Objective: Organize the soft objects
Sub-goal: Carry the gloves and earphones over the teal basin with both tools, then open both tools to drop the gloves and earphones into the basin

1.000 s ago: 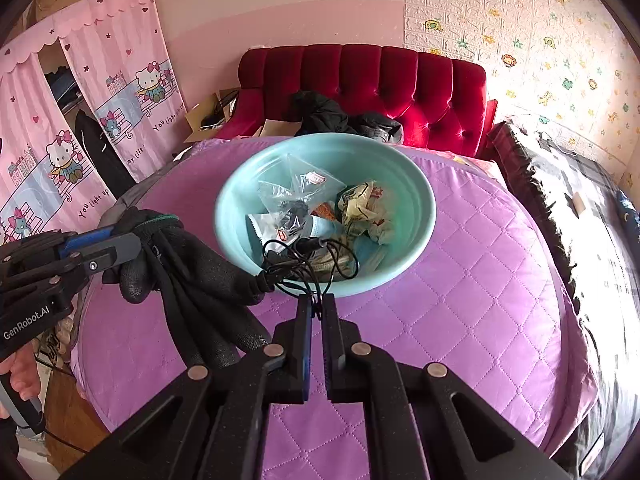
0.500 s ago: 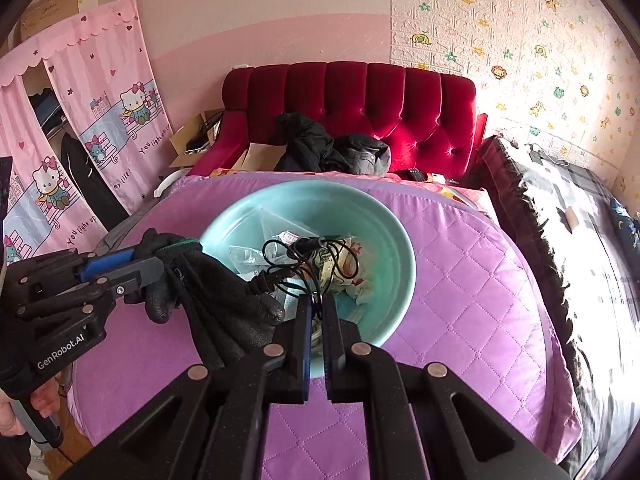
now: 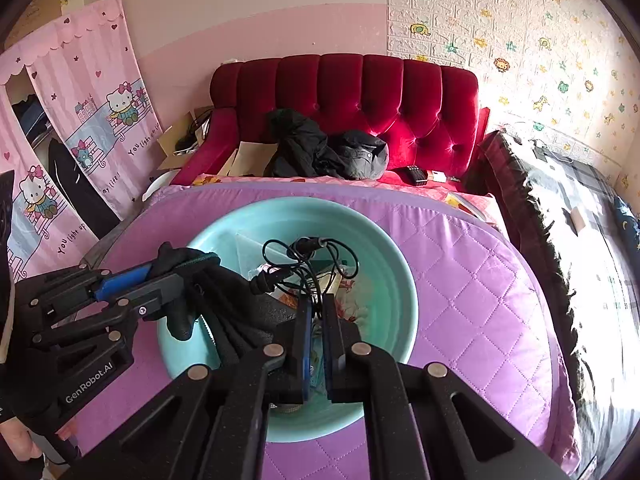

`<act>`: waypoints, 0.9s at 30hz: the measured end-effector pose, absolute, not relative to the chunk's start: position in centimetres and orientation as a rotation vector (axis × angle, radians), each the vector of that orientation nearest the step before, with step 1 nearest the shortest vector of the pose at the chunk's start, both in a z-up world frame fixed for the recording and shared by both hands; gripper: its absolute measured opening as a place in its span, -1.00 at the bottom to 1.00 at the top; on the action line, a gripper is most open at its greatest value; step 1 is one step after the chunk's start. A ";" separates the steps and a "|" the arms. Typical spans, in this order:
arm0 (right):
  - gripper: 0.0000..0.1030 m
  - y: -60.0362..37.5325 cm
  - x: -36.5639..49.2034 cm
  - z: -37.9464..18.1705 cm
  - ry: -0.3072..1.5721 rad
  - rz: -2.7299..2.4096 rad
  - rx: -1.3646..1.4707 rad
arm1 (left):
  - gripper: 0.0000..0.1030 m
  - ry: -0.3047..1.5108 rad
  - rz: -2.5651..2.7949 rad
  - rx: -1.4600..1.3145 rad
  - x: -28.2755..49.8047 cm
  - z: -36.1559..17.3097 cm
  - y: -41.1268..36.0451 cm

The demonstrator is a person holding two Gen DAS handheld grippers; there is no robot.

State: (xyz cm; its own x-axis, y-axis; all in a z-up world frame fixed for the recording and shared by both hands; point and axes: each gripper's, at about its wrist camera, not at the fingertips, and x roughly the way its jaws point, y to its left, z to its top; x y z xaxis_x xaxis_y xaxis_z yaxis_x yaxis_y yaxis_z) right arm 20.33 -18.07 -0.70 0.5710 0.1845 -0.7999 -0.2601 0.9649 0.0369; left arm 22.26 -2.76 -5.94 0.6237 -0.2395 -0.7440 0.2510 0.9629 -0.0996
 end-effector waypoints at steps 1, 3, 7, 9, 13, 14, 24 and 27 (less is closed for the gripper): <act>-0.94 -18.0 20.7 -1.0 0.932 0.262 -0.086 | -0.66 0.855 -0.280 0.015 22.6 -6.2 -2.8; -0.94 -17.8 21.4 -1.5 0.940 0.260 -0.092 | -0.66 0.861 -0.278 0.018 23.2 -6.6 -2.9; -0.94 -17.3 22.6 -2.8 0.954 0.259 -0.107 | -0.65 0.876 -0.282 0.029 24.2 -7.7 -3.2; -0.94 -17.3 23.2 -3.3 0.964 0.254 -0.104 | -0.65 0.885 -0.277 0.039 24.7 -8.3 -3.3; -0.93 -17.2 24.4 -4.6 0.987 0.247 -0.100 | -0.65 0.904 -0.268 0.037 25.6 -9.3 -3.4; -0.93 -17.2 24.7 -5.0 0.994 0.246 -0.100 | -0.65 0.912 -0.267 0.042 25.8 -9.6 -3.5; -0.93 -17.2 26.1 -6.9 1.041 0.244 -0.082 | -0.64 0.924 -0.276 0.084 26.4 -10.6 -4.2; -0.93 -17.2 26.1 -6.7 1.037 0.246 -0.077 | -0.63 0.924 -0.274 0.093 26.4 -10.5 -4.3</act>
State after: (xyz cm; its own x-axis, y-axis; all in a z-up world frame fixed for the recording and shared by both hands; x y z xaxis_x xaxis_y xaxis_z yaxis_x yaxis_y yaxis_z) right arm 26.08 -17.17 -6.71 0.4844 0.1654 -0.8591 -0.2382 0.9698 0.0524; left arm 26.39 -4.27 -10.51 0.5709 -0.1935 -0.7979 0.2731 0.9613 -0.0377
